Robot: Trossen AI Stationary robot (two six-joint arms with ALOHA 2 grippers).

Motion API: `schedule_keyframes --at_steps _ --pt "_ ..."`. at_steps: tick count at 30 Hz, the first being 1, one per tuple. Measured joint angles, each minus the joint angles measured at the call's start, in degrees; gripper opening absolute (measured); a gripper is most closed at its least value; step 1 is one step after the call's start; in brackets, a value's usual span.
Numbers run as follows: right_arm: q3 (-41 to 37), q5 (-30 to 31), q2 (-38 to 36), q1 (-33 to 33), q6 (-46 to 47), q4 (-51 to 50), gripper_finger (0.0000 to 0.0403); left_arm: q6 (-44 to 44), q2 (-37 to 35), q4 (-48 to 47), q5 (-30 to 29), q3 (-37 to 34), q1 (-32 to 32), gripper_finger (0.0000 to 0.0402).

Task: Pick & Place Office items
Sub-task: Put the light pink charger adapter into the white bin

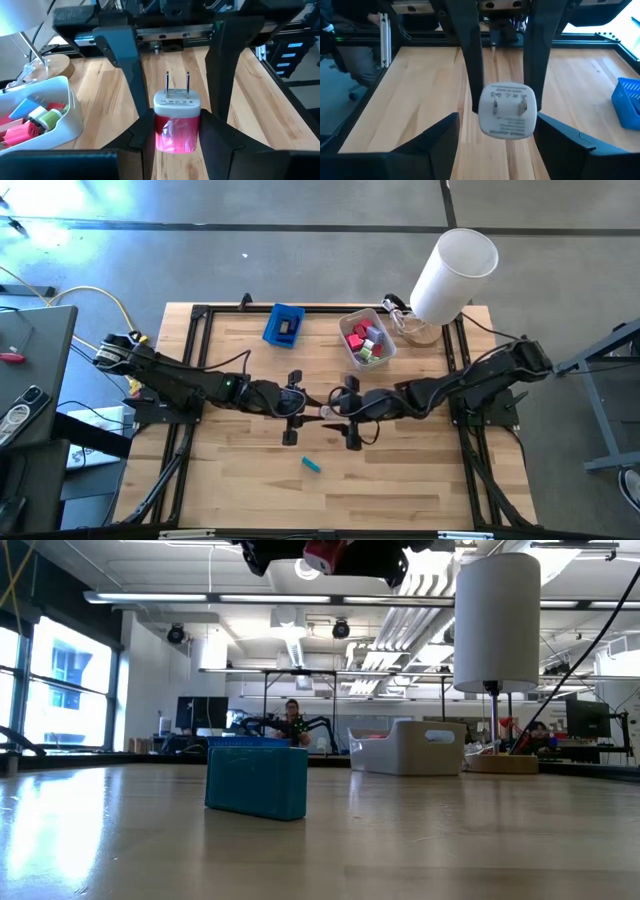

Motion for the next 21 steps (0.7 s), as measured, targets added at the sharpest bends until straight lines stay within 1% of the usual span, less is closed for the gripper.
schedule_keyframes --at_steps 8,11,21 --pt "-0.02 -0.22 1.06 -0.69 -0.44 0.87 0.0235 0.39 0.00 0.41 0.04 0.00 -0.02 0.0111" --pt "-0.05 -1.71 1.09 -1.04 -0.47 1.68 0.0235 0.39 0.07 0.50 0.04 0.00 -0.04 0.0111" --pt "-0.04 -1.81 2.17 -1.54 -0.46 1.60 0.0235 0.39 1.11 0.95 0.10 0.00 0.07 0.0111"
